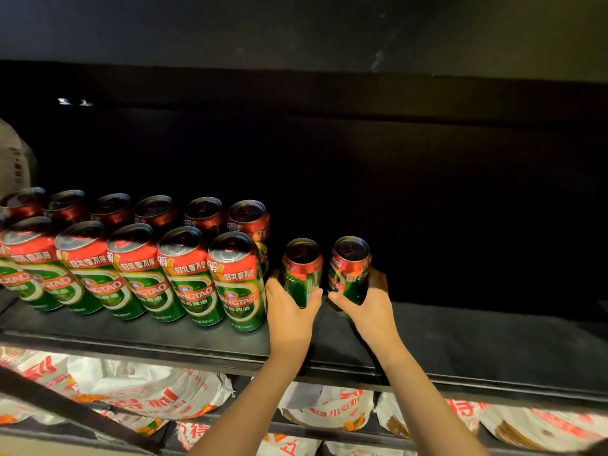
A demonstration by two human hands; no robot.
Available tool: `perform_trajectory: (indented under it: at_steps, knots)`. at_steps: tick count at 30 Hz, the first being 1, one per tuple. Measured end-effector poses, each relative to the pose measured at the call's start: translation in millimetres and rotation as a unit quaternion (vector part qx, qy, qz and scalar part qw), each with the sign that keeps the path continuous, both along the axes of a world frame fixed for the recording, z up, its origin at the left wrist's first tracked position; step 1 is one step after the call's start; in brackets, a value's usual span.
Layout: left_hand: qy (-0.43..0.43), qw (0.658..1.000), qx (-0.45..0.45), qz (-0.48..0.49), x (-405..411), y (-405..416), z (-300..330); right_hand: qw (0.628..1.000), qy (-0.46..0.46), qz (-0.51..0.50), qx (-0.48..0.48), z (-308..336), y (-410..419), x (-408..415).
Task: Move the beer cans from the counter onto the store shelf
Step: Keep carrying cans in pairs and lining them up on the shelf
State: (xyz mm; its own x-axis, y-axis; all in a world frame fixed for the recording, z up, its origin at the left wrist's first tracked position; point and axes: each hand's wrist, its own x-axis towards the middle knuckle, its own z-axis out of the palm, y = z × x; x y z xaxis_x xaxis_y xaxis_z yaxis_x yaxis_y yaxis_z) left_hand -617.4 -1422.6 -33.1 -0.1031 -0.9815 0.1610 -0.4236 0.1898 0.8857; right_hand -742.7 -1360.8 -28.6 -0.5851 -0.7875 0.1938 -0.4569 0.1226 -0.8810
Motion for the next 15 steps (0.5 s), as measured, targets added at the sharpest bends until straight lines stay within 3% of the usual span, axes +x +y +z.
perform_trajectory:
  at_steps: [9,15]
  knots:
    - [0.021,0.999,0.015,-0.025,-1.8,0.8,2.7,1.0,-0.008,-0.004,-0.016,1.7,3.6,-2.2]
    - [-0.012,0.999,-0.033,-0.001,0.1,0.9,3.0,1.0,-0.017,0.014,-0.016,4.3,2.4,-1.6]
